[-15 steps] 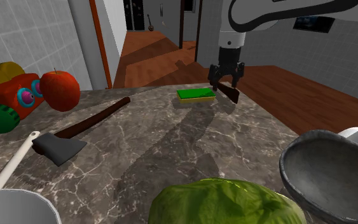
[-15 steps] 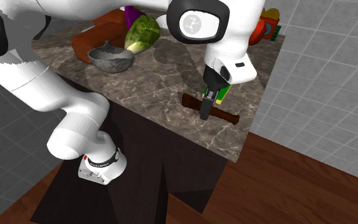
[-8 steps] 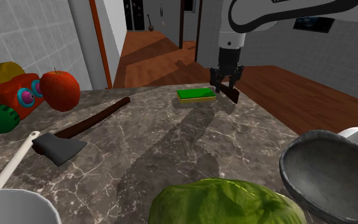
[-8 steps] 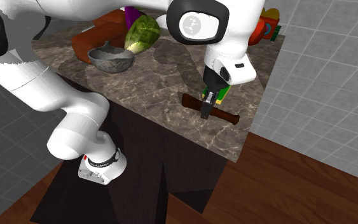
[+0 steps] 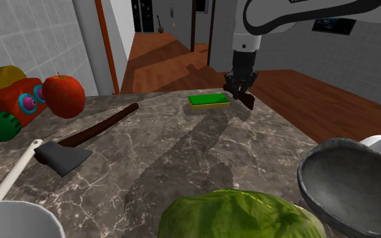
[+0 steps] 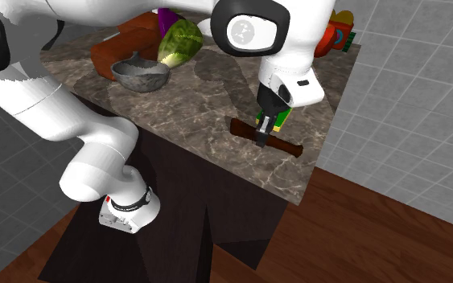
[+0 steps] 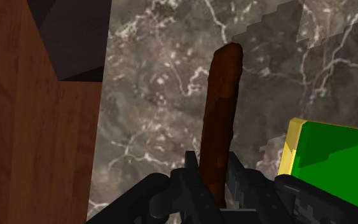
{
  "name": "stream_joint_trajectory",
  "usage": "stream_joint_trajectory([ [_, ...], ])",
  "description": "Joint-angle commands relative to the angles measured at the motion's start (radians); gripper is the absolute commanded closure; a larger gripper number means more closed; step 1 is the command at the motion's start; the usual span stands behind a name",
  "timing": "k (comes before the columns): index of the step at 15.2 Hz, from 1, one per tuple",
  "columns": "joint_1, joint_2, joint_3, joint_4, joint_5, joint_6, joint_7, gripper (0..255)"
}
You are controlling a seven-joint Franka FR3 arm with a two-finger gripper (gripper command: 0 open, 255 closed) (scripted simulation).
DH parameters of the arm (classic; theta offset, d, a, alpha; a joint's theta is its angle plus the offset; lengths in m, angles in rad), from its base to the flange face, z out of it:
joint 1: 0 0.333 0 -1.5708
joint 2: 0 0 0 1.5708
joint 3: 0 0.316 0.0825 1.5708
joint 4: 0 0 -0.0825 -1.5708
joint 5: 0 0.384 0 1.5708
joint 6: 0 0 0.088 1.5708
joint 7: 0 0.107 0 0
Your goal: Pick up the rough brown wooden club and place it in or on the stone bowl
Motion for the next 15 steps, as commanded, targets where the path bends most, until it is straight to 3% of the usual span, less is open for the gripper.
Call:
stream_joint_trajectory([
  [1,0.0,0.0,0.0,0.0,0.0,0.0,0.0,255],
  [15,-0.003,0.025,-0.005,0.212,-0.006,-0.187,0.005,255],
])
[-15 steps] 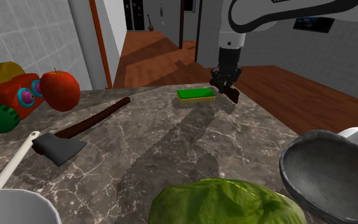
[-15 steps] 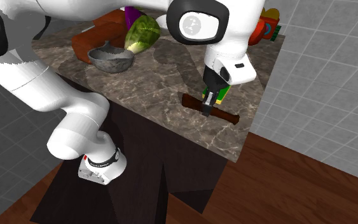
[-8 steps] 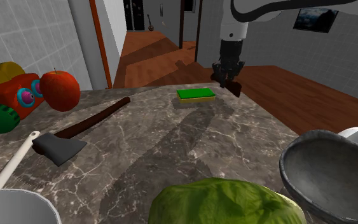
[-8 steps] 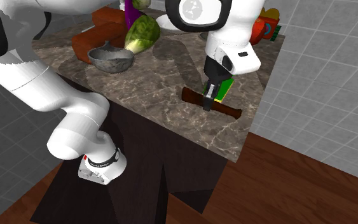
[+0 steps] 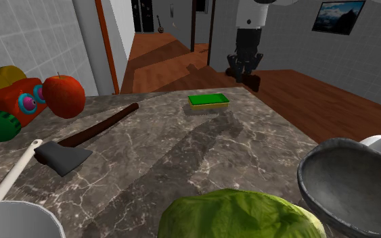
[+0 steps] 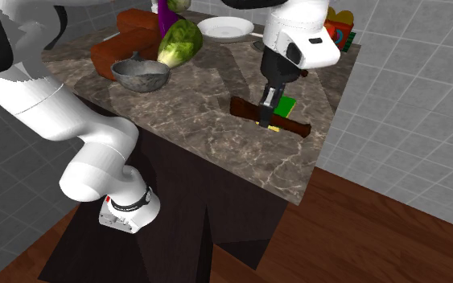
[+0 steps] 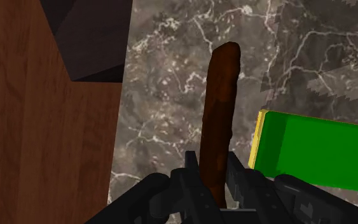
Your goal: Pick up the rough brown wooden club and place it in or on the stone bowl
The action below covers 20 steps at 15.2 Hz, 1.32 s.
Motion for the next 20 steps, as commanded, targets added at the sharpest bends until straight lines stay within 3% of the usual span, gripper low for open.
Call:
stream_joint_trajectory([
  [1,-0.001,0.009,-0.001,0.038,-0.002,-0.029,0.0,255],
  [18,-0.004,0.105,0.0,0.373,-0.012,-0.268,0.013,255],
  [20,0.0,0.076,0.006,0.352,-0.005,-0.276,0.025,255],
])
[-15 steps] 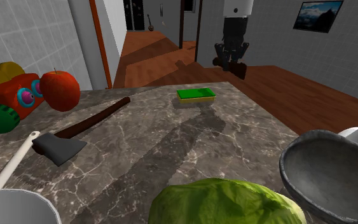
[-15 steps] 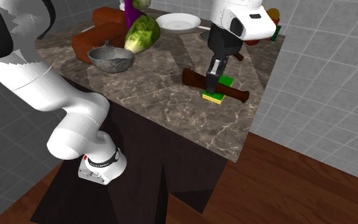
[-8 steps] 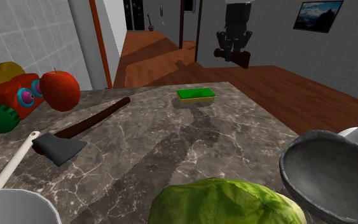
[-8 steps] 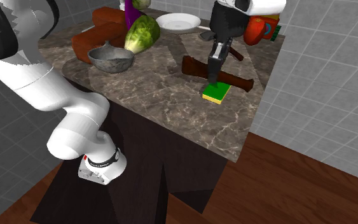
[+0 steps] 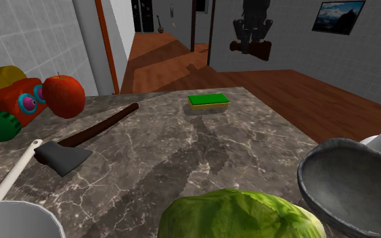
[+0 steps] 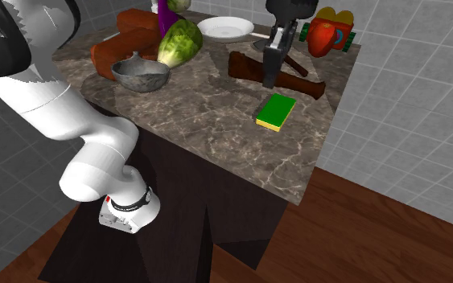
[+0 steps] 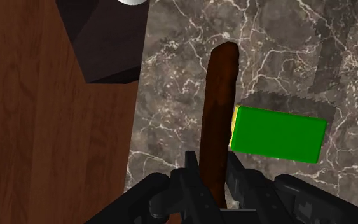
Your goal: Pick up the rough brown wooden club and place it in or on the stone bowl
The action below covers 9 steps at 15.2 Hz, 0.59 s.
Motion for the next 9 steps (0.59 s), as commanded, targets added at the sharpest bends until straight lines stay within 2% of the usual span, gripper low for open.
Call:
stream_joint_trajectory([
  [1,0.008,-0.049,0.009,-0.042,0.011,-0.006,0.018,255],
  [9,0.05,-0.284,0.065,-0.223,0.084,-0.05,0.118,255],
])
